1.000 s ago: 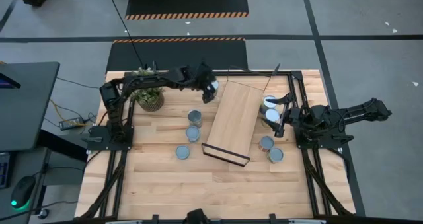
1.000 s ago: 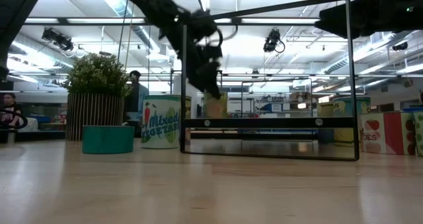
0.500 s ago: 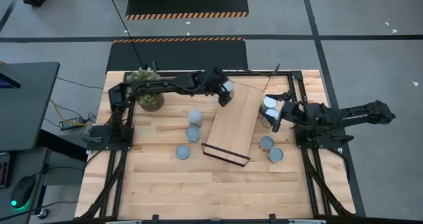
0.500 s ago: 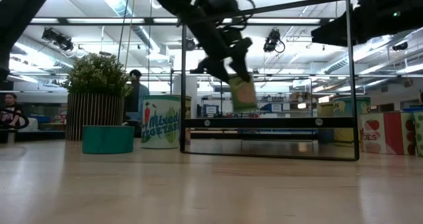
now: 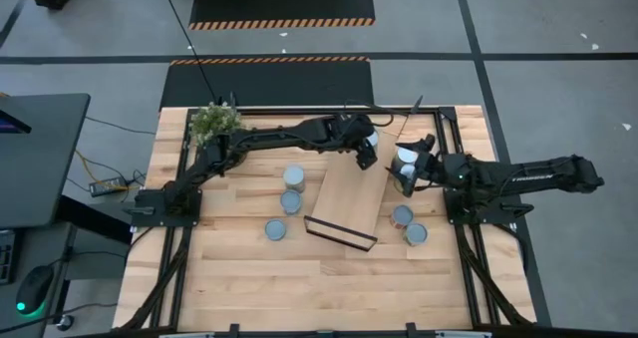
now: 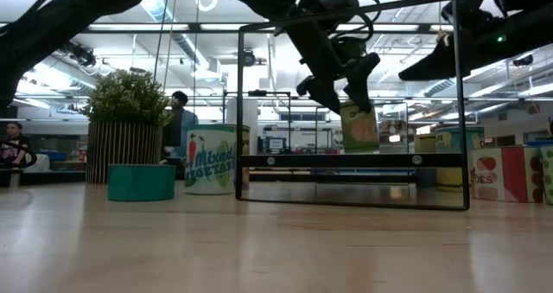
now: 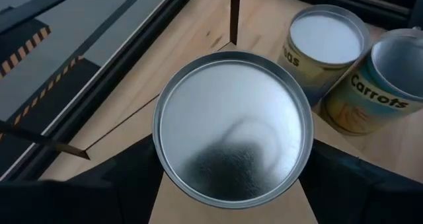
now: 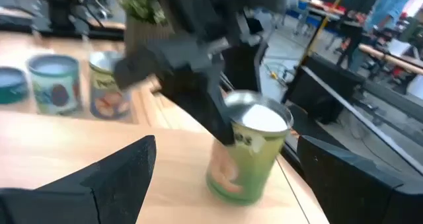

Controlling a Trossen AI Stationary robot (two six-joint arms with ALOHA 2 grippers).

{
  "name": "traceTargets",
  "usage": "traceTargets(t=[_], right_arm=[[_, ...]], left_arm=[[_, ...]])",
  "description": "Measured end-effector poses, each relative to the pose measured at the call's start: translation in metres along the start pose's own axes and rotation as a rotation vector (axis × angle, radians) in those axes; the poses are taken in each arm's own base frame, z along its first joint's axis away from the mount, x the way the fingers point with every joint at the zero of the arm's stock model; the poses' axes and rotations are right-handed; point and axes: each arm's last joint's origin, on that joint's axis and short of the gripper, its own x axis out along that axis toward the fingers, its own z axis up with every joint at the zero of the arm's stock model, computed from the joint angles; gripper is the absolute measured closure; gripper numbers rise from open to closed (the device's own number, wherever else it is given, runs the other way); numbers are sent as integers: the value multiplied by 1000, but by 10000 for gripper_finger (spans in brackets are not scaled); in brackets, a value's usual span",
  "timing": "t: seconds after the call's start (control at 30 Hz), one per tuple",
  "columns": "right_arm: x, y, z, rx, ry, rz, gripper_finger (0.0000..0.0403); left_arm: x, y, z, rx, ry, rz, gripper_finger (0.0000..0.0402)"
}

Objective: Pick and place cans onto a shelf
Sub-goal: Put the canned oranges on the shelf

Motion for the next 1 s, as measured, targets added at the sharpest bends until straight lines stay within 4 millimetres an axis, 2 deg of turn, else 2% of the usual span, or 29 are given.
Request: traceTargets(t=[0.3,0.53,1.0], right_arm=[[23,-6,-9,-3,92,-93,16],[39,-7,-15,-15,120,-71,4],[65,-7,-18,13,72,-97,3]], left_arm=[[-8,-1,7,-63,-26,-27,91],[-8,-2,7,-154,-19,-45,89],[-9,-8,10,-195,-53,-87,88]])
